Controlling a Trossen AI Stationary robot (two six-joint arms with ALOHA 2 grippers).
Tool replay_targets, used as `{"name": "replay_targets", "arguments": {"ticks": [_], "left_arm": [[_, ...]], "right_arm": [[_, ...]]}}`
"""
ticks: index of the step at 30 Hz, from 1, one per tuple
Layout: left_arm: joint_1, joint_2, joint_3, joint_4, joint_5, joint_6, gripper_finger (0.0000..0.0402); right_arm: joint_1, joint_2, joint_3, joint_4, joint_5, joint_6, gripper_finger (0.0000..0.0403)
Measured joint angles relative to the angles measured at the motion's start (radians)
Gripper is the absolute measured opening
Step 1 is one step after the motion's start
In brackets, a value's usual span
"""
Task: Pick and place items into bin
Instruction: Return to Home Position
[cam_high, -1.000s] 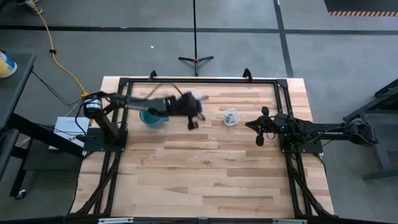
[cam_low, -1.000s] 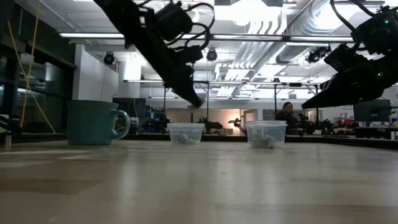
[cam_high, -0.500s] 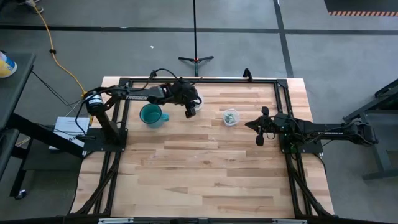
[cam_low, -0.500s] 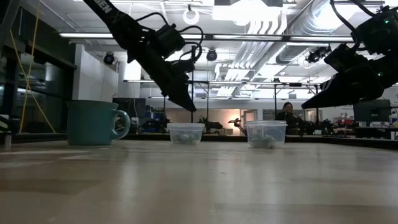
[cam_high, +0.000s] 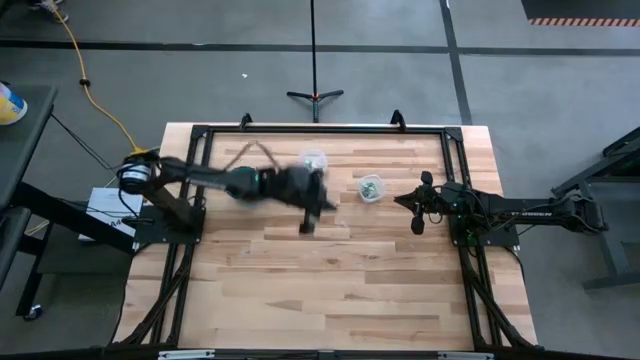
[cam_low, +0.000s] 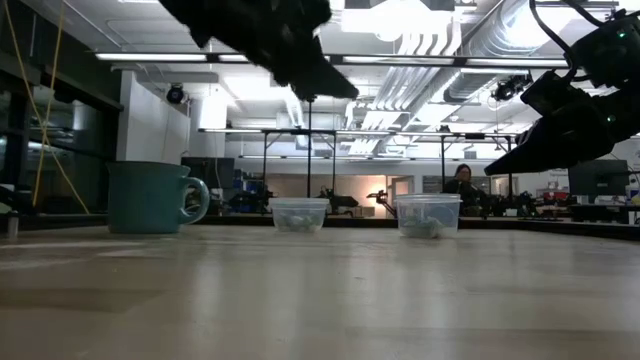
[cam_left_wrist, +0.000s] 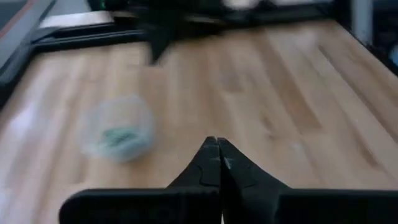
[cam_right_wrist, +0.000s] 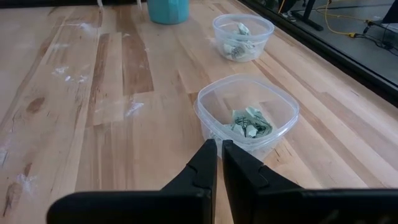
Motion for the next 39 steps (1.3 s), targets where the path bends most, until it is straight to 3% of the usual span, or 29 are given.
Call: {"name": "replay_targets", "arguments": {"ticks": [5, 10, 16, 19, 25, 29, 31, 35, 39], "left_arm": [[-0.197, -0.026, -0.002, -0.052, -0.209, 0.008, 0.0044], [-0.275, -0.143, -0.063, -0.104, -0.409, -0.053, 0.008], [-0.236, -0.381, -0.38, 0.231, -0.337, -0.067, 0.0041], [-0.242, -0.516, -0.547, 0.323, -0.342, -0.058, 0.0023], [-0.233, -0.839, -0.836, 0.429, -0.401, -0.062, 0.0045], [-0.187, -1.052, -0.949, 0.426, -0.424, -0.089, 0.0068], [-0.166, -1.131, -0.989, 0.421, -0.362, -0.083, 0.006], [-0.13, -1.28, -1.039, 0.313, -0.343, -0.086, 0.0021], [-0.122, -1.385, -1.039, 0.212, -0.308, -0.095, 0.0026]], "right_arm": [[0.0, 0.0, 0.0, 0.001, 0.0, 0.0, 0.0016], [0.0, 0.0, 0.0, 0.002, 0.0, 0.011, 0.0016], [0.0, 0.0, 0.0, 0.001, -0.004, 0.03, 0.0016], [0.0, 0.0, 0.0, -0.001, -0.005, 0.034, 0.0017], [0.0, 0.0, 0.0, 0.022, -0.027, 0.011, 0.0016], [0.0, -0.002, 0.0, 0.107, -0.045, -0.03, 0.0016], [0.0, -0.007, 0.0, 0.142, -0.06, -0.05, 0.0016], [0.0, -0.026, 0.0, 0.211, -0.128, -0.051, 0.0016], [0.0, -0.067, 0.0, 0.264, -0.224, -0.035, 0.0016]]}}
